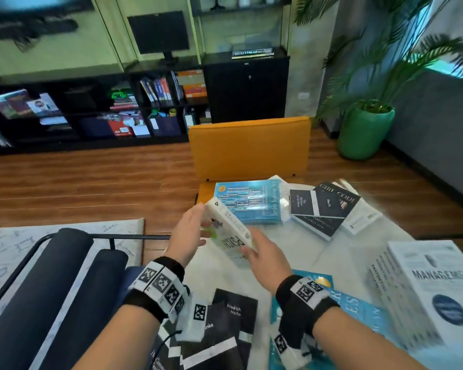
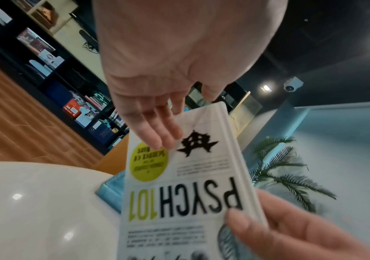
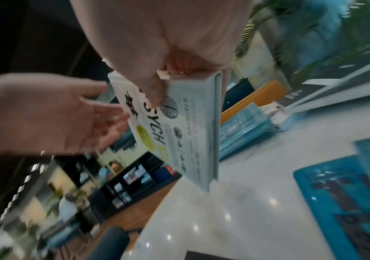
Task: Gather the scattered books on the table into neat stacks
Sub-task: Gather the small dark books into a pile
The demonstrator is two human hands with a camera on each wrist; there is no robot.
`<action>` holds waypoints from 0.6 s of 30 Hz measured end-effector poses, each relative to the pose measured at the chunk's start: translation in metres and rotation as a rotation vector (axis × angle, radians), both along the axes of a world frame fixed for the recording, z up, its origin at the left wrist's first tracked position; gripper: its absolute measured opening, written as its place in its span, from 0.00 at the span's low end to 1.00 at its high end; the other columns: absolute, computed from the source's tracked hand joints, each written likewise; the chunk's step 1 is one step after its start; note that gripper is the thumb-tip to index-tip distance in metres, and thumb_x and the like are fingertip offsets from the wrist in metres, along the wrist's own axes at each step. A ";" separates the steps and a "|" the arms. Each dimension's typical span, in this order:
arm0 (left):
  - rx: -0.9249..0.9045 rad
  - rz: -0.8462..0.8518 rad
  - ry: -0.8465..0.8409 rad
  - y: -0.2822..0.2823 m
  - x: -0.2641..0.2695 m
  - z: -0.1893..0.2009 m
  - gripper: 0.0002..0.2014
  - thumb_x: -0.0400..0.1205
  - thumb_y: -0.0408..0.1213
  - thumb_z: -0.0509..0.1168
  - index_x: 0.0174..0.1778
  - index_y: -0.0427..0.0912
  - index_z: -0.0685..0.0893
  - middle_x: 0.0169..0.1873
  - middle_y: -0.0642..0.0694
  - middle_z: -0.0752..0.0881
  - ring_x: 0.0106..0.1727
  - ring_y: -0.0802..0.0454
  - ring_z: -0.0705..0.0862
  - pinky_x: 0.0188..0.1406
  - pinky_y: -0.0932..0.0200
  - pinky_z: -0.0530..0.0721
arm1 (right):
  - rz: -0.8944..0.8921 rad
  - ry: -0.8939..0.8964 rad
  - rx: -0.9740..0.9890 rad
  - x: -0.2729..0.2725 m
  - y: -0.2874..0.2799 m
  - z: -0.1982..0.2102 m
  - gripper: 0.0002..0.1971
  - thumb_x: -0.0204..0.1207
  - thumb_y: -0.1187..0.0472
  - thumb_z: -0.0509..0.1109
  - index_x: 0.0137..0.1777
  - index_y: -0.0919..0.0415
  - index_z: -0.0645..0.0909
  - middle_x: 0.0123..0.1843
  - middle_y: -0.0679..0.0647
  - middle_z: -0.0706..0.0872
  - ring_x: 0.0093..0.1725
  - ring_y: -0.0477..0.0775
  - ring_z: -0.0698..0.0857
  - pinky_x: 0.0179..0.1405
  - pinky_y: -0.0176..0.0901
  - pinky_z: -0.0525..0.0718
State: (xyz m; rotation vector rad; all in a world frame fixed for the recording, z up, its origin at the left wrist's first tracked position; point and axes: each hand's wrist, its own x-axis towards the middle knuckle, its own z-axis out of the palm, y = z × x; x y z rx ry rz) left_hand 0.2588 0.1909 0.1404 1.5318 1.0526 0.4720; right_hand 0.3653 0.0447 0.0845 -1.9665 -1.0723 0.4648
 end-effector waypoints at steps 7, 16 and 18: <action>0.017 -0.038 0.112 -0.085 0.030 -0.031 0.41 0.79 0.56 0.68 0.83 0.48 0.57 0.75 0.39 0.67 0.73 0.41 0.73 0.71 0.35 0.76 | -0.129 0.413 0.156 0.053 -0.096 0.034 0.13 0.84 0.56 0.64 0.66 0.54 0.79 0.58 0.46 0.87 0.58 0.46 0.85 0.53 0.36 0.83; 0.173 -0.327 0.041 -0.176 0.082 -0.017 0.29 0.80 0.66 0.58 0.64 0.46 0.81 0.58 0.51 0.86 0.58 0.52 0.85 0.57 0.54 0.78 | 0.008 0.290 -0.055 0.118 -0.214 0.058 0.20 0.79 0.47 0.68 0.68 0.53 0.83 0.63 0.49 0.87 0.62 0.50 0.85 0.70 0.53 0.78; 0.180 -0.337 -0.008 -0.190 0.095 -0.013 0.25 0.82 0.61 0.59 0.63 0.44 0.82 0.56 0.49 0.88 0.54 0.52 0.86 0.58 0.54 0.83 | -0.040 0.307 -0.006 0.127 -0.230 0.063 0.22 0.75 0.44 0.72 0.66 0.51 0.84 0.63 0.48 0.88 0.62 0.48 0.85 0.70 0.53 0.79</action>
